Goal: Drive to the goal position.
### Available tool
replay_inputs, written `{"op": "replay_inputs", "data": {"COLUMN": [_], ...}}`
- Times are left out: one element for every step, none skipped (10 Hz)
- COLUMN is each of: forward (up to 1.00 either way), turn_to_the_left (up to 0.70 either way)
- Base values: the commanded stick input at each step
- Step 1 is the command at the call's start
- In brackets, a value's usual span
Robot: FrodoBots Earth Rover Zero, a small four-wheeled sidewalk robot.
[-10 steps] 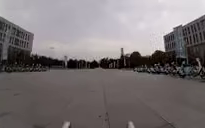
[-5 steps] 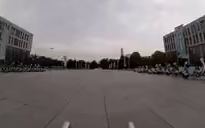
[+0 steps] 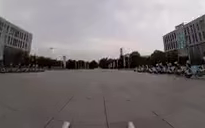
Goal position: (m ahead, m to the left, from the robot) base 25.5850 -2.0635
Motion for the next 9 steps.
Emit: {"op": "replay_inputs", "data": {"forward": [0.6, 0.6, 0.6, 0.6, 0.6, 0.6, 0.6, 0.6, 0.6], "turn_to_the_left": [0.0, 0.0, 0.0, 0.0, 0.0, 0.0, 0.0, 0.0, 0.0]}}
